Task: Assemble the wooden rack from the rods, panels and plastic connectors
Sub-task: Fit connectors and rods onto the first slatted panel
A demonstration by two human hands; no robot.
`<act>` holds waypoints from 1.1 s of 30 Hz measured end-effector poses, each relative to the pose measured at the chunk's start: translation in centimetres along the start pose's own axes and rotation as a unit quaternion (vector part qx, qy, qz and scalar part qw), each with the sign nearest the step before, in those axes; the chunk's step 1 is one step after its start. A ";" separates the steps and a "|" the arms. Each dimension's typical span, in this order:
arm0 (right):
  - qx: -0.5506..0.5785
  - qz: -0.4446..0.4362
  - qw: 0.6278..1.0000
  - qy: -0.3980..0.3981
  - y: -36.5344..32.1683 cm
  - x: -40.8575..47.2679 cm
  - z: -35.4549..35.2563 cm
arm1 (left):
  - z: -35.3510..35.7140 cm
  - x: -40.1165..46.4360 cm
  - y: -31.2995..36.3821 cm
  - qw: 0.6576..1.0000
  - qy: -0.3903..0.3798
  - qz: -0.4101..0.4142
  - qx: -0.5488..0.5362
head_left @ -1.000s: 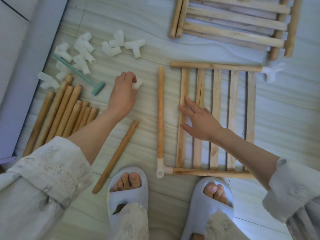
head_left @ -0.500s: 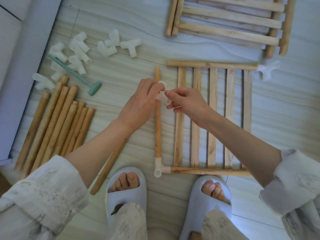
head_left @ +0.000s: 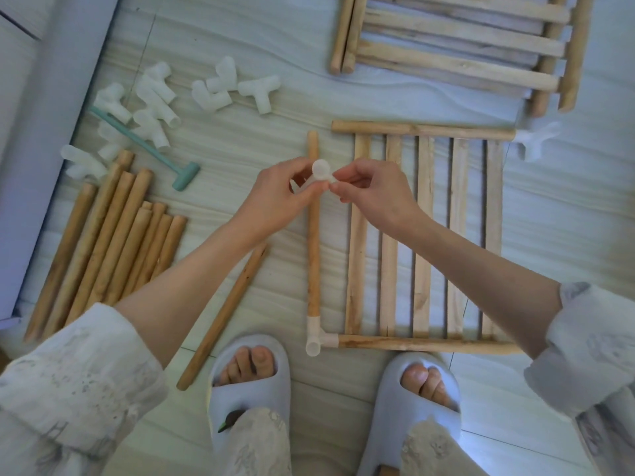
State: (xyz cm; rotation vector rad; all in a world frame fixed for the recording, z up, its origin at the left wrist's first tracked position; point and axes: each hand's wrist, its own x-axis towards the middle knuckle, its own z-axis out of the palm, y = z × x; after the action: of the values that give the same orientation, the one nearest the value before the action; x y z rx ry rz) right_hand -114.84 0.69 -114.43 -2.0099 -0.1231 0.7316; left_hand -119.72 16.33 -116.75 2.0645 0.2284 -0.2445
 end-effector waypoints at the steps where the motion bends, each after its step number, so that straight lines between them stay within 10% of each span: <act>1: -0.011 -0.007 1.000 -0.007 -0.1 0.5 -0.2 | -0.2 0.3 0.0 1.000 -0.003 -0.005 -0.001; 7: -0.151 -0.078 0.985 0.003 -0.7 5.3 -1.2 | -1.0 3.7 -0.9 0.985 0.107 -0.105 -0.083; 14: -0.477 -0.064 0.877 -0.012 0.6 10.6 -2.3 | -1.1 8.2 -2.1 0.923 0.170 -0.238 -0.248; 18: -0.427 -0.110 0.893 0.087 0.7 8.8 0.4 | -0.9 9.9 -2.6 0.921 0.185 -0.218 -0.265; 23: -0.245 0.036 0.969 0.003 1.1 7.5 4.4 | -1.0 11.4 -2.7 0.945 0.140 -0.192 -0.224; 33: -0.151 0.037 0.988 0.007 0.9 6.7 5.2 | -2.4 11.0 -2.1 0.979 0.019 -0.155 -0.134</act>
State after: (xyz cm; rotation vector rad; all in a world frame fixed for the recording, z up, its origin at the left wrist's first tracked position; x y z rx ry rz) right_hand -112.35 6.64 -120.03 -2.3186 -0.1592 0.7836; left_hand -109.51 20.08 -120.36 1.7623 0.5783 -0.3442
